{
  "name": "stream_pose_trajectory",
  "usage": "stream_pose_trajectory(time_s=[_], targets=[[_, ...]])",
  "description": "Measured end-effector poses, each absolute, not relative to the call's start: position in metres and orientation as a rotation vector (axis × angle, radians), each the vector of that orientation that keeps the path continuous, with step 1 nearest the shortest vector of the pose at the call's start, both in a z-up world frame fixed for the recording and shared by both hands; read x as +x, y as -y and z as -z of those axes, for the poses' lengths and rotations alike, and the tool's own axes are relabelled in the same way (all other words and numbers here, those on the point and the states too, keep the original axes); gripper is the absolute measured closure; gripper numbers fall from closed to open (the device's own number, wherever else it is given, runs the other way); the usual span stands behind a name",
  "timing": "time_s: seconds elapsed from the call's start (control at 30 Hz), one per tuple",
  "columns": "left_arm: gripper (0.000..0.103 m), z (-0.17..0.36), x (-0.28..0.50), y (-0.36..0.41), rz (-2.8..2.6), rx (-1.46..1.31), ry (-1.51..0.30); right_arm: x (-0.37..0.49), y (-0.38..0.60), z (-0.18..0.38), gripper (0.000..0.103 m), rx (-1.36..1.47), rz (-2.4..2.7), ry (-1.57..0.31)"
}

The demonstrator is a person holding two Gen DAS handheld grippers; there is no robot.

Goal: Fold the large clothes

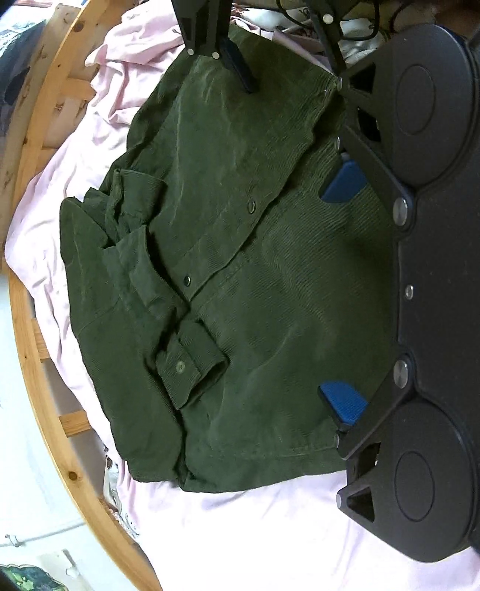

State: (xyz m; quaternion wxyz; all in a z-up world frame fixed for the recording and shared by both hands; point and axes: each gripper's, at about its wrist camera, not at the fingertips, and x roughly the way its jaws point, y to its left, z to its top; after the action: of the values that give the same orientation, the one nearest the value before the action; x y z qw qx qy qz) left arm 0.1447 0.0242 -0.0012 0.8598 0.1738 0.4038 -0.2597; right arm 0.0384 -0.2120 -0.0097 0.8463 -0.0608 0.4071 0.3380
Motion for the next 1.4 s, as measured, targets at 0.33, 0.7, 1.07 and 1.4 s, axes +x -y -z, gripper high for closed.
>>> stream_pose_trajectory(time_s=[0.33,0.7,1.07,1.4], targets=[[0.001,-0.012,0.137,-0.036,0.577,0.259,-0.770,0.067,0.222,0.016,0.032,0.071,-0.756,-0.923],[0.001,-0.015,0.140,-0.047,0.551,0.202,-0.761,0.083,0.198,0.012,0.040,0.118,-0.792,-0.901],[0.001,-0.033,0.135,-0.067,0.545,0.076,-0.653,0.070,0.151,0.006,0.033,-0.070,-0.876,-0.886],[0.001,-0.036,0.134,-0.072,0.546,0.041,-0.645,0.084,0.140,-0.006,0.098,-0.056,-0.846,-0.853]])
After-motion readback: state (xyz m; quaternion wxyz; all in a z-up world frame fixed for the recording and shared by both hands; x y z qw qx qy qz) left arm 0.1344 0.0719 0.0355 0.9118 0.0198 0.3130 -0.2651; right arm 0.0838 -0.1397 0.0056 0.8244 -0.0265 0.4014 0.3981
